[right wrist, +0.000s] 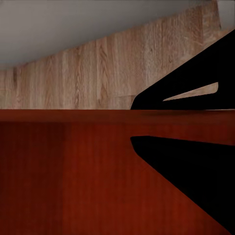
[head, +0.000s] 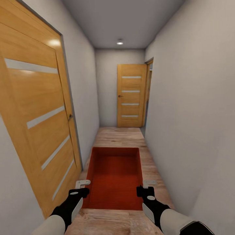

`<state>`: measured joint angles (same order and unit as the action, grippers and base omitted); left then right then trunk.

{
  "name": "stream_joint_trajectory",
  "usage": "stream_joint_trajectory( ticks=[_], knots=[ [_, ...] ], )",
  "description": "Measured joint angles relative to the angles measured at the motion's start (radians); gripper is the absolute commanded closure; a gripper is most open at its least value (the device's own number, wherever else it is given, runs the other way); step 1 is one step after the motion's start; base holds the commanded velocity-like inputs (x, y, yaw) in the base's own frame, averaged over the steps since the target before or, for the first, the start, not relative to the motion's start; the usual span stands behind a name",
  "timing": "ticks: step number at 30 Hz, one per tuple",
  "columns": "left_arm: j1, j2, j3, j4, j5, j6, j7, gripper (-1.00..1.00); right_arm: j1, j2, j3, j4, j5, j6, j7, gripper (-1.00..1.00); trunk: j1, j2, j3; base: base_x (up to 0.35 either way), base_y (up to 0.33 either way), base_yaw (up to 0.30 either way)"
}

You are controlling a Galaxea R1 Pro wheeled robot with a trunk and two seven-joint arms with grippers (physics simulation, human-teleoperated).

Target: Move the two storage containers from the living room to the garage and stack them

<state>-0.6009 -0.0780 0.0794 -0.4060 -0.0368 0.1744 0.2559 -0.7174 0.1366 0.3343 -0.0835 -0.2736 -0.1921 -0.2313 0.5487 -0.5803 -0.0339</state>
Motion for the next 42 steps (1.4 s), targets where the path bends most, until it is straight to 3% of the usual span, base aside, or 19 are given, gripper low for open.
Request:
stream_joint_trajectory(
  ticks=[42],
  knots=[
    [0.0,0.001,0.0,0.001,0.002,-0.005,-0.002,1.0,0.0,0.0,-0.003,-0.001,0.002,0.002,-0.001,1.0,0.0,0.0,0.0,0.323,0.036,-0.021]
  ],
)
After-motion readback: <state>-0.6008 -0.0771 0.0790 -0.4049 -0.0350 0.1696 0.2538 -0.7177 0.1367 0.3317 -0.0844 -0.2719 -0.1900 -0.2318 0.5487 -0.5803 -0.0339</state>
